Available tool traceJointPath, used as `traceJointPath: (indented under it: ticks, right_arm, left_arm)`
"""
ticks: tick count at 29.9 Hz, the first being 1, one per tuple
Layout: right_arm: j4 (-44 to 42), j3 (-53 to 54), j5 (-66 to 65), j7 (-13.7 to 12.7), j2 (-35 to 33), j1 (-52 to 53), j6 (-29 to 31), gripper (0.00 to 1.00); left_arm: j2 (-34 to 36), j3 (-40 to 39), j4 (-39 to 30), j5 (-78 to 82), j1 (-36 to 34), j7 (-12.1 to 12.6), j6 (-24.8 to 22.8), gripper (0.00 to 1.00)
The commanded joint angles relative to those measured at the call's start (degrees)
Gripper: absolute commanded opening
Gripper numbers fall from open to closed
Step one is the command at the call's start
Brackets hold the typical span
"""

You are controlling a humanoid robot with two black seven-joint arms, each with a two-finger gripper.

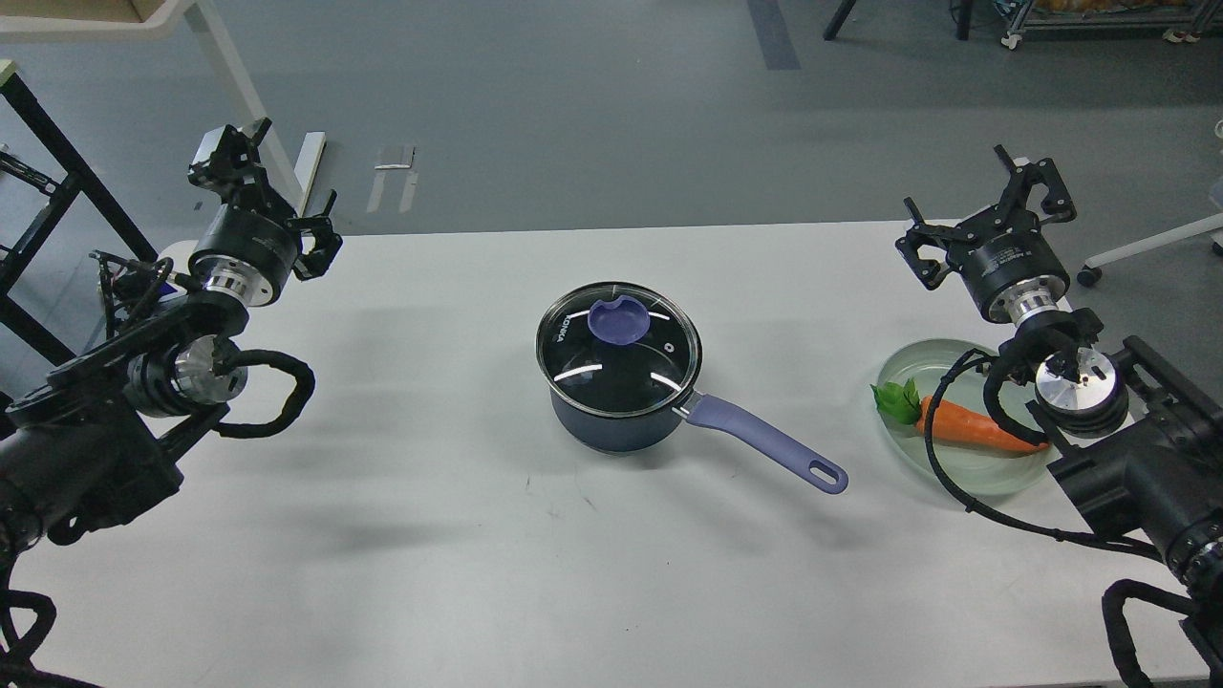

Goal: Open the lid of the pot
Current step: 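Raise the right gripper and swing it toward the saucepan's purple handle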

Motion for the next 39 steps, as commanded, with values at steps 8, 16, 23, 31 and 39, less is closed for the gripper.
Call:
traceJointPath:
  ticks: [8, 16, 23, 31, 39]
  right_arm:
    - [0.6, -1.3, 0.0, 0.1, 0.1, 0.3, -0.2, 1.0]
    - [4.9, -6.5, 0.0, 0.2, -3.3, 0.9, -0.8, 1.0]
    - [12.0, -20.2, -0.4, 0.2, -13.4, 6.1, -2.0, 1.0]
    - [19.8, -35.9, -7.8, 0.2, -21.8, 18.3, -3.9, 1.0]
    - [27.6, -53.6, -25.2, 0.2, -24.0, 34.3, -6.2, 1.0]
  left_arm:
    - [0.0, 0.0, 0.0, 0.0, 0.0, 0.0, 0.3, 1.0]
    - [0.8, 0.0, 0.0, 0.1, 0.0, 0.0, -0.2, 1.0]
    - [1.7, 0.3, 0.4, 0.7, 0.0, 0.1, -0.7, 1.0]
    - [1.7, 0.4, 0.4, 0.5, 0.1, 0.0, -1.9, 1.0]
    - [2.4, 0.4, 0.4, 0.5, 0.1, 0.0, -1.4, 1.0]
